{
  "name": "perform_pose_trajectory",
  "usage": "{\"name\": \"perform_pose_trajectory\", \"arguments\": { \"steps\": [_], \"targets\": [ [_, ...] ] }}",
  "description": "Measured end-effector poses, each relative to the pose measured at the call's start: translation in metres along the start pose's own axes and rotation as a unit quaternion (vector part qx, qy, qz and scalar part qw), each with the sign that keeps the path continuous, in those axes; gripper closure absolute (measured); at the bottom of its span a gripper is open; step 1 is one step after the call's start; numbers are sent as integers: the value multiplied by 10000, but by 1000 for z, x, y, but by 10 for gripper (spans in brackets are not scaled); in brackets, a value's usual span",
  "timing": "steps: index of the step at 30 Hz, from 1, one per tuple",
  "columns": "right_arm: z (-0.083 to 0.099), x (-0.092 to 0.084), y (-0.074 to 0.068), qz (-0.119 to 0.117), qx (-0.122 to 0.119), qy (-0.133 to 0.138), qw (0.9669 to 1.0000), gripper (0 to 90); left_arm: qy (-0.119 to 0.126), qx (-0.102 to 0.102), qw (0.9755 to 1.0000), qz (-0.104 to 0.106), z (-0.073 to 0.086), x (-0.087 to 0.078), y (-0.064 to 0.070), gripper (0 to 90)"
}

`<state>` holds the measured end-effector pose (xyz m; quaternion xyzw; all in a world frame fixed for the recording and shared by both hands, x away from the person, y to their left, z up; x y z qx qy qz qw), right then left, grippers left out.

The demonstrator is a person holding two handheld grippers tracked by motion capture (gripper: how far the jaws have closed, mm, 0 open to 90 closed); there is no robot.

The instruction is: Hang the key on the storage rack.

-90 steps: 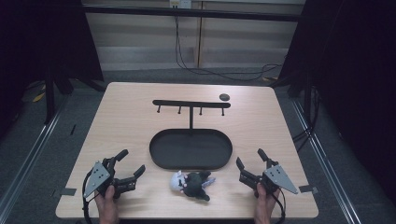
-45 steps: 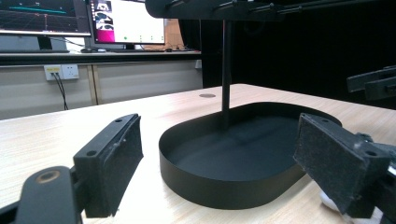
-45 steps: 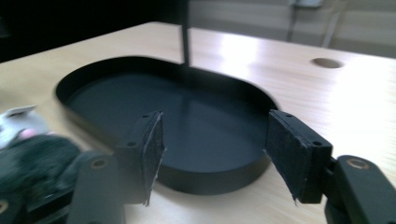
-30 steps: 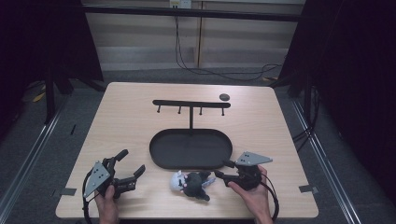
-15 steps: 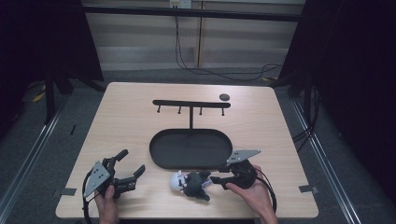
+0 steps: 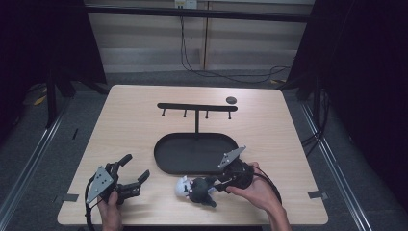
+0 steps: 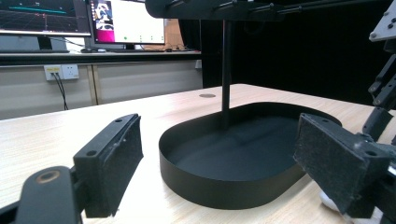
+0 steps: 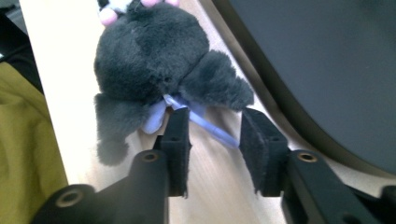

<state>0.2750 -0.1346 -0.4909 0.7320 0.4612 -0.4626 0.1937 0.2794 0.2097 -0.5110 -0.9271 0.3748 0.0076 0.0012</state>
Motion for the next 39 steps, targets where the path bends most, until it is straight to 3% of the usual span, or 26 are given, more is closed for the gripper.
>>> {"name": "perform_pose_trajectory", "arguments": {
  "steps": [6,16,25,33,39],
  "targets": [
    [-4,3,-5,-171,-197,-321,9991,708,0,0,10000,-1,0,0,0,151],
    [-14,9,-9,-257,-395,-801,9957,738,-1,-1,10000,0,0,0,0,151],
    [-19,18,-8,-256,-546,-1086,9923,824,0,0,10000,0,0,0,0,151],
    [-23,21,-5,-195,-603,-1213,9906,744,1,-2,10000,1,0,0,0,151],
    [-22,24,-3,-173,-624,-1252,9900,746,2,-4,10000,2,0,0,0,151]
  ]
}}
Point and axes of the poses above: each handheld gripper's, and its own axes: x roughly forward along the jaws, z roughly out of its underside, y roughly to its right, the point moved 4 cm from there along x, roughly forward along the jaws
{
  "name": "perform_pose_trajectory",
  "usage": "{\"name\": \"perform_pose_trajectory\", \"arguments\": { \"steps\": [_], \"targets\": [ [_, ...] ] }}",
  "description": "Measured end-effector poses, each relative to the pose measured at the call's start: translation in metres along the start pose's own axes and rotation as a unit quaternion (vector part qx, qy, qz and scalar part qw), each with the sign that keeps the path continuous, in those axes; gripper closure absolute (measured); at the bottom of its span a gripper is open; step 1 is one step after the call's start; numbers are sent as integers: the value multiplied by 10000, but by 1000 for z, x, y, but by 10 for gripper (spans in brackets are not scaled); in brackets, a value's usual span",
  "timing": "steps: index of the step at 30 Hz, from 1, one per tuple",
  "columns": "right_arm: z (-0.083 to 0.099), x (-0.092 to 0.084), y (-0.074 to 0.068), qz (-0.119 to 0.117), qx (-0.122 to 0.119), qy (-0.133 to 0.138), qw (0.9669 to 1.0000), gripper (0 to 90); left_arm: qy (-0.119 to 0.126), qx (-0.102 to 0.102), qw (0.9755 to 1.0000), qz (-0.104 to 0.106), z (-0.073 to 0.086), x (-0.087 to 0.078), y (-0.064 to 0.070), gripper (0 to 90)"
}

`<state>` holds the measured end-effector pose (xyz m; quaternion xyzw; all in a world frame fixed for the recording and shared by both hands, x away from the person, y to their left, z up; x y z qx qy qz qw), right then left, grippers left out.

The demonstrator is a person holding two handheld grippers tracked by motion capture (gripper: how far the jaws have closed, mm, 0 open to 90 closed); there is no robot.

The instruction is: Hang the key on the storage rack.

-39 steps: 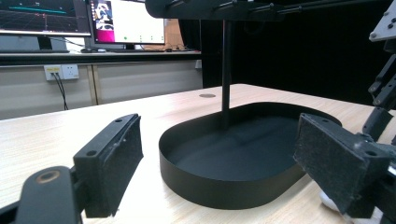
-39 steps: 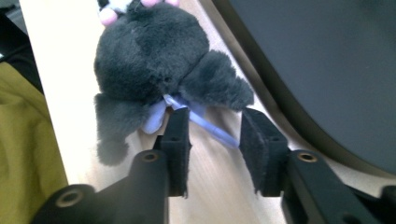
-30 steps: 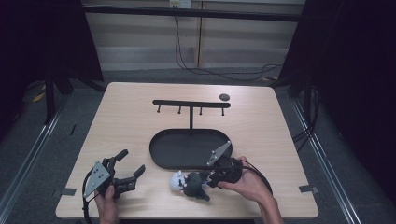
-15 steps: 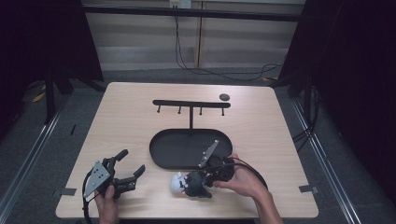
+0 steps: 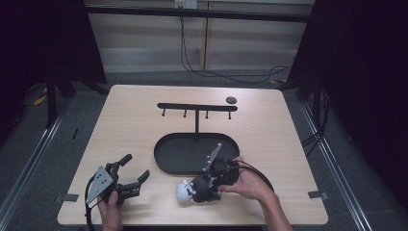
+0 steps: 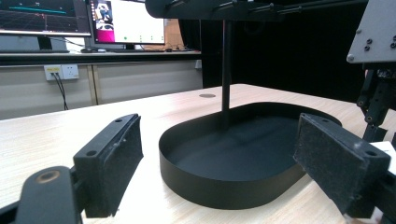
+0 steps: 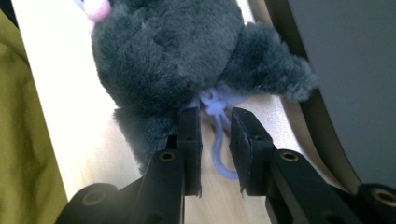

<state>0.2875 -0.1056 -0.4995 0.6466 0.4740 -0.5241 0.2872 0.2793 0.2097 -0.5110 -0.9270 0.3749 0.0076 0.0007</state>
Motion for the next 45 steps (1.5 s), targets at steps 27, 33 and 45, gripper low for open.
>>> {"name": "perform_pose_trajectory", "arguments": {
  "steps": [27,33,45],
  "targets": [
    [-11,6,4,42,-200,-355,9992,814,-4,-2,10000,7,0,0,0,151],
    [-12,10,5,-36,-243,-511,9984,871,-29,30,10000,17,0,-1,0,151],
    [-24,-4,5,-129,-193,-703,9973,877,-24,32,10000,18,0,-1,0,151]
  ]
}}
Point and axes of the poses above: each handheld gripper's, and its own axes: x roughly forward along the jaws, z roughly out of its underside, y roughly to its right, the point moved 4 cm from there along x, roughly forward along the jaws
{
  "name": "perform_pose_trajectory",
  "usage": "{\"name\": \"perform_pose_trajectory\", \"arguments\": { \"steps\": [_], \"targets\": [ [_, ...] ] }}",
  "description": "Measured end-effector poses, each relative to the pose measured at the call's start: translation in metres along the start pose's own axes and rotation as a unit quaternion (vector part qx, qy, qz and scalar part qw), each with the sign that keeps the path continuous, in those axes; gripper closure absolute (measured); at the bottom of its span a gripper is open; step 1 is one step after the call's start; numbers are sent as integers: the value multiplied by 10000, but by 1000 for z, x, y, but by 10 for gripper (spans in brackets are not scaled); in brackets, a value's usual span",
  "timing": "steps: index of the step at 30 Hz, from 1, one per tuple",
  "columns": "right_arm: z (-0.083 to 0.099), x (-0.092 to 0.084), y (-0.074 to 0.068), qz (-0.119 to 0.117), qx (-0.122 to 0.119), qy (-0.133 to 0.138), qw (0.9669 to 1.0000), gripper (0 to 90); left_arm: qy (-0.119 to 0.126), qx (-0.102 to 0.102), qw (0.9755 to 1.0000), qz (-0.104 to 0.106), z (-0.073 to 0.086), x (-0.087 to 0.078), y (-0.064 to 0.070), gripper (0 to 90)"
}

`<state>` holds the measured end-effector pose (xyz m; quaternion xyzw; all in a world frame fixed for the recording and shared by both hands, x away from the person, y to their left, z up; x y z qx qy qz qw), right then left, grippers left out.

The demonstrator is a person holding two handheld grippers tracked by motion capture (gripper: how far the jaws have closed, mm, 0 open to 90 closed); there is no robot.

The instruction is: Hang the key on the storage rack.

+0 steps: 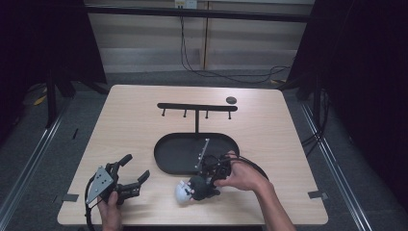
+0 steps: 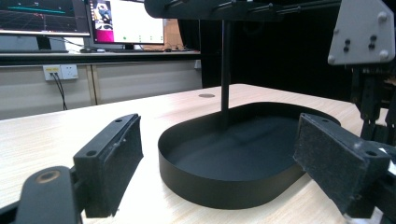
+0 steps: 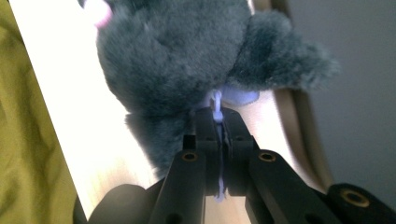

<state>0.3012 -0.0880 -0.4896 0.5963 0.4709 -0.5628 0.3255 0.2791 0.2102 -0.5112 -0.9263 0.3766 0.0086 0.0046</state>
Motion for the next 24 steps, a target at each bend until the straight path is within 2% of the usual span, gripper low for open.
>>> {"name": "perform_pose_trajectory", "arguments": {
  "steps": [4,6,8,13,15,19,24],
  "targets": [
    [-5,-10,-2,116,-121,-116,9998,878,2,0,10000,12,0,0,0,152],
    [-7,-15,-4,88,-105,-156,9998,878,2,-1,10000,11,0,0,0,152],
    [-8,-20,-4,85,-191,-140,9997,878,0,0,10000,11,0,0,0,152],
    [-12,-35,-7,62,-229,-251,9994,878,0,1,10000,11,0,0,0,151],
    [-14,-40,-6,84,-136,-190,9997,878,0,1,10000,11,0,0,0,151],
    [-17,-49,-6,70,-146,-252,9996,878,0,1,10000,13,0,0,0,152],
    [-20,-60,-6,101,-248,-310,9992,878,-2,3,10000,17,0,0,0,152]
  ]
}}
Point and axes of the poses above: each handheld gripper's, and its own axes: x roughly forward along the jaws, z roughly out of its underside, y roughly to its right, the point moved 4 cm from there along x, roughly forward along the jaws
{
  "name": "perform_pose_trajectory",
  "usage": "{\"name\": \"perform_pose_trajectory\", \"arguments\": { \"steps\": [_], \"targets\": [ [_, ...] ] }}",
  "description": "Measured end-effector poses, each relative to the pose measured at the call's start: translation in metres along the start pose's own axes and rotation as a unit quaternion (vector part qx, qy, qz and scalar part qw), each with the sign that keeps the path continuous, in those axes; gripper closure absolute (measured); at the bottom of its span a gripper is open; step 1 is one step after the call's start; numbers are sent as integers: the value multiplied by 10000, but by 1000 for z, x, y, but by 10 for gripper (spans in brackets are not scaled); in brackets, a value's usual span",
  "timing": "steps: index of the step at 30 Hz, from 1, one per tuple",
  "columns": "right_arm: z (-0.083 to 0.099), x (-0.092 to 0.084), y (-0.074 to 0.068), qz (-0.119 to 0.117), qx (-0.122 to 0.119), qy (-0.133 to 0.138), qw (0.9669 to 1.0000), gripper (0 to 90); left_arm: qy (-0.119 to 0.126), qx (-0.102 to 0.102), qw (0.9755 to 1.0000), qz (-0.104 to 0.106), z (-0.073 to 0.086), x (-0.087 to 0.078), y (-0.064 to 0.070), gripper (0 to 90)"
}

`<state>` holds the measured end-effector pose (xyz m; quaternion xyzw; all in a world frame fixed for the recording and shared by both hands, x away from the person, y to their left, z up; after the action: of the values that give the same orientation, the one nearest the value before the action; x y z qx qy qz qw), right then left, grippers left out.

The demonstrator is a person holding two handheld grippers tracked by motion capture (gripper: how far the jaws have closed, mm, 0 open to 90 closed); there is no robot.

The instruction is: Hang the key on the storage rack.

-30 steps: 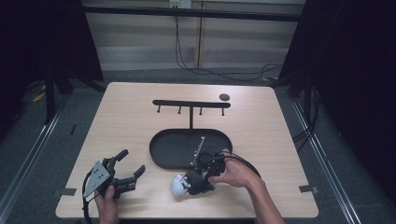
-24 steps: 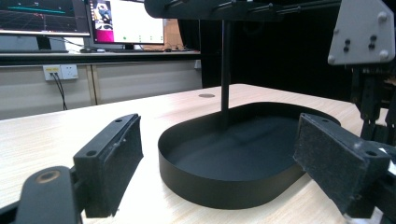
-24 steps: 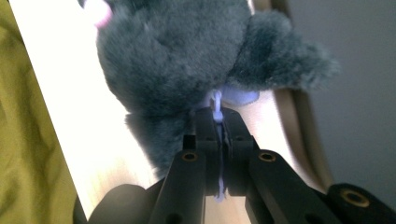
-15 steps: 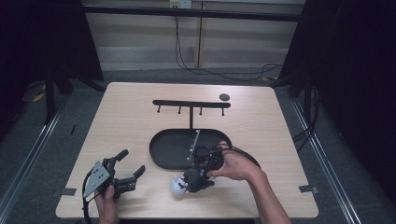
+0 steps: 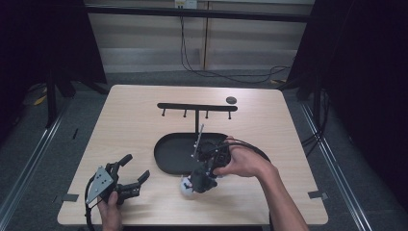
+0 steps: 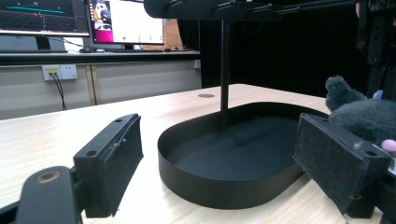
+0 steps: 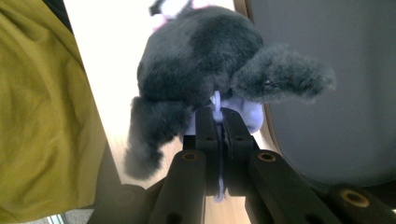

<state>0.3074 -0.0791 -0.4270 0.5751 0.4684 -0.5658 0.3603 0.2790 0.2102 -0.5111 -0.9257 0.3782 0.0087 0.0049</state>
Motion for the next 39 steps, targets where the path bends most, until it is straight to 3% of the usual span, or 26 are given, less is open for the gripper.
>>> {"name": "perform_pose_trajectory", "arguments": {
  "steps": [8,17,29,39],
  "targets": [
    [-7,-19,-2,110,-139,-72,9998,878,4,-2,10000,-2,0,0,0,151],
    [-14,-41,0,30,-146,-111,9998,879,5,-4,10000,-5,0,0,0,151],
    [-26,-65,12,128,-299,-120,9994,879,2,-3,10000,-5,0,0,0,152],
    [-38,-76,33,257,-303,-231,9989,879,2,-4,10000,-6,0,0,0,152]
  ]
}}
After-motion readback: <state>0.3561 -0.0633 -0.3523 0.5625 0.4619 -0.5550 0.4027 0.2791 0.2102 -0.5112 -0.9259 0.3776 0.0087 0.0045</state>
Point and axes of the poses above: each handheld gripper's, and its own axes: x roughly forward along the jaws, z roughly out of its underside, y roughly to its right, the point moved 4 cm from there along x, roughly forward along the jaws
